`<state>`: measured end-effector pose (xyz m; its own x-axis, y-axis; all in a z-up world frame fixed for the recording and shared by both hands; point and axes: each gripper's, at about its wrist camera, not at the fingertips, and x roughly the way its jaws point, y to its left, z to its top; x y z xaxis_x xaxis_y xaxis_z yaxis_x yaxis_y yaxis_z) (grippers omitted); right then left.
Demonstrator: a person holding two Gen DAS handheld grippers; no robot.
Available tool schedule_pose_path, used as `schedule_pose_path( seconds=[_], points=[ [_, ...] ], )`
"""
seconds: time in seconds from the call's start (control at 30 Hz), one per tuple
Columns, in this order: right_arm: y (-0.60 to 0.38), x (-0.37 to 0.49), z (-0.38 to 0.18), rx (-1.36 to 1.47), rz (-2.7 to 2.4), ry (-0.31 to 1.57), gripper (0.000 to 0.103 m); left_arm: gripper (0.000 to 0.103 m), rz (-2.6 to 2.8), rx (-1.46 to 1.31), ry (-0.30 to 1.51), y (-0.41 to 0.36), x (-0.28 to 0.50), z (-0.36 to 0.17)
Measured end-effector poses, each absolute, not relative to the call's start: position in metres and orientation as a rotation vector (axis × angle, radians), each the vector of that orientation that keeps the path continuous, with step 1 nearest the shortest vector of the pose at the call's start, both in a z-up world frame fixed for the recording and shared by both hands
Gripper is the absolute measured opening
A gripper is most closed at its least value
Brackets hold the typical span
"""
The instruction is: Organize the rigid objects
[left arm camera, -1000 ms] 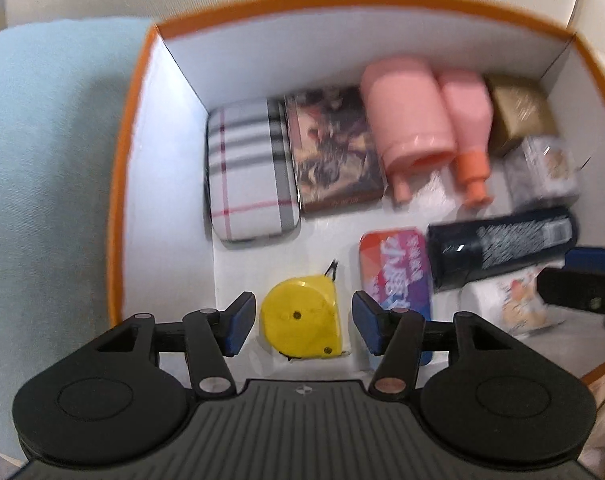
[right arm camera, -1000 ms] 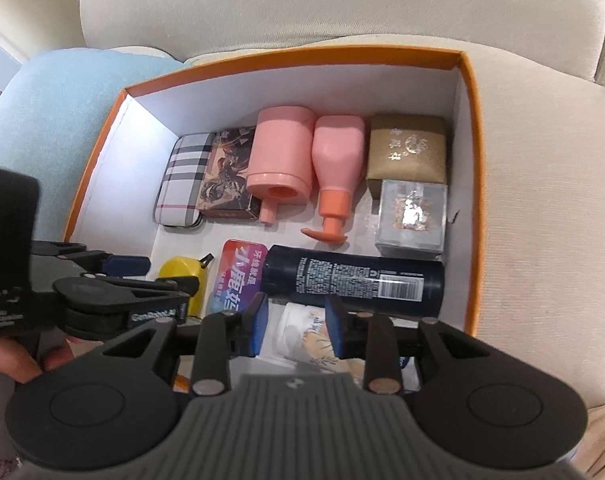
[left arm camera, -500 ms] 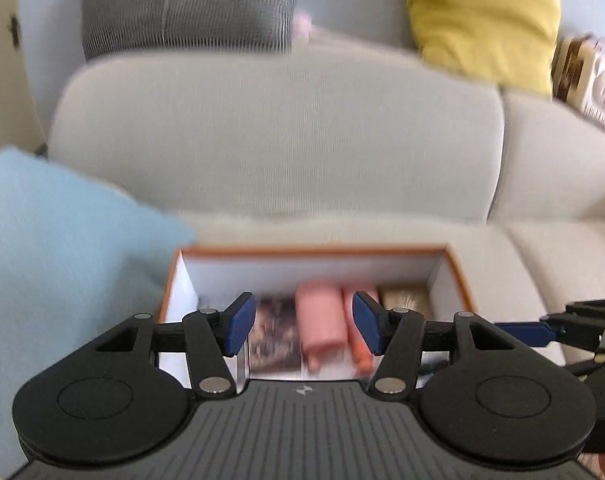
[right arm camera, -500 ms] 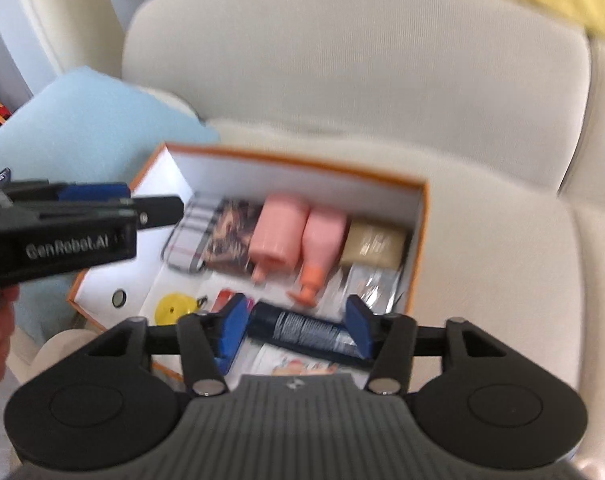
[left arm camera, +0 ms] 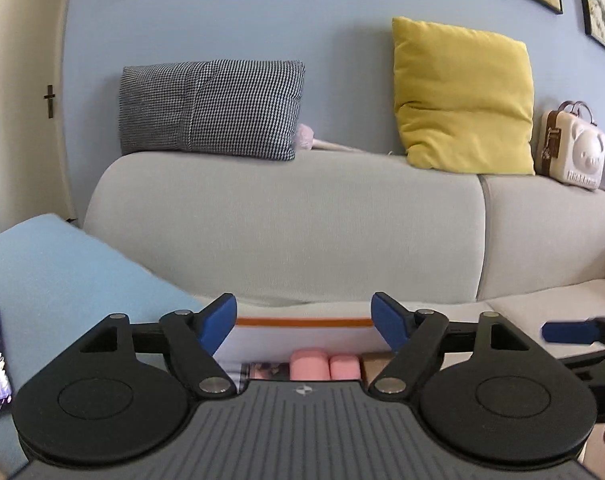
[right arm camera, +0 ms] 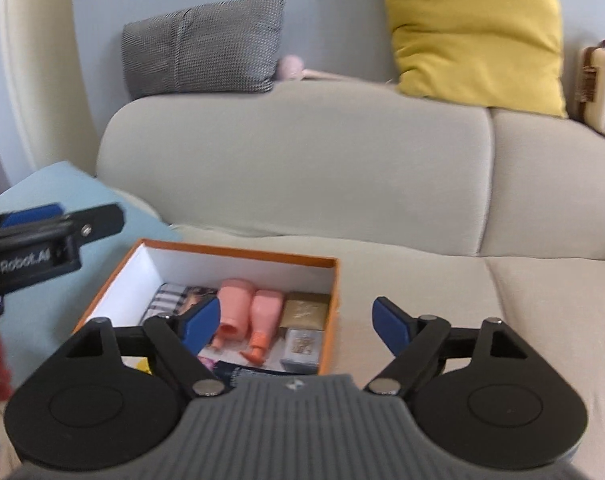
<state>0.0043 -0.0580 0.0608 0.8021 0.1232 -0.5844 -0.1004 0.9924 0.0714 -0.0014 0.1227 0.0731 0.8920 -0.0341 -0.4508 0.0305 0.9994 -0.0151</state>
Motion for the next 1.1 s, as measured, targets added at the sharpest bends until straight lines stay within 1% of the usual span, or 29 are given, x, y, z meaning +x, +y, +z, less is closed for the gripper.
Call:
schedule_pose_path(
  seconds=[0.03, 0.07, 0.1, 0.2, 0.3, 0.6, 1.1],
  points=[
    [-0.059, 0.0, 0.06, 0.031, 0.11, 0.62, 0.086, 0.095, -0.031, -0.014, 0.475, 0.122, -0.004, 0.072],
    [-0.059, -0.004, 0.058, 0.025, 0.099, 0.613, 0.088, 0.101, -0.024, -0.025, 0.484, 0.122, -0.008, 0.07],
    [-0.059, -0.007, 0.057, 0.018, 0.089, 0.608, 0.089, 0.103, -0.015, -0.033, 0.492, 0.121, -0.01, 0.067],
    [-0.061, -0.015, 0.054, 0.006, 0.068, 0.601, 0.09, 0.103, 0.008, -0.037, 0.5, 0.12, -0.023, 0.057],
    [-0.064, -0.021, 0.049, 0.018, 0.051, 0.611, 0.093, 0.103, 0.022, -0.048, 0.548, 0.121, -0.03, 0.044],
    [-0.062, -0.027, 0.028, 0.007, 0.048, 0.692, 0.093, 0.103, 0.05, -0.073, 0.651, 0.126, -0.041, 0.018],
    [-0.072, -0.027, 0.022, 0.027, 0.046, 0.722, 0.093, 0.103, 0.038, -0.074, 0.669, 0.119, -0.044, 0.018]
  ],
)
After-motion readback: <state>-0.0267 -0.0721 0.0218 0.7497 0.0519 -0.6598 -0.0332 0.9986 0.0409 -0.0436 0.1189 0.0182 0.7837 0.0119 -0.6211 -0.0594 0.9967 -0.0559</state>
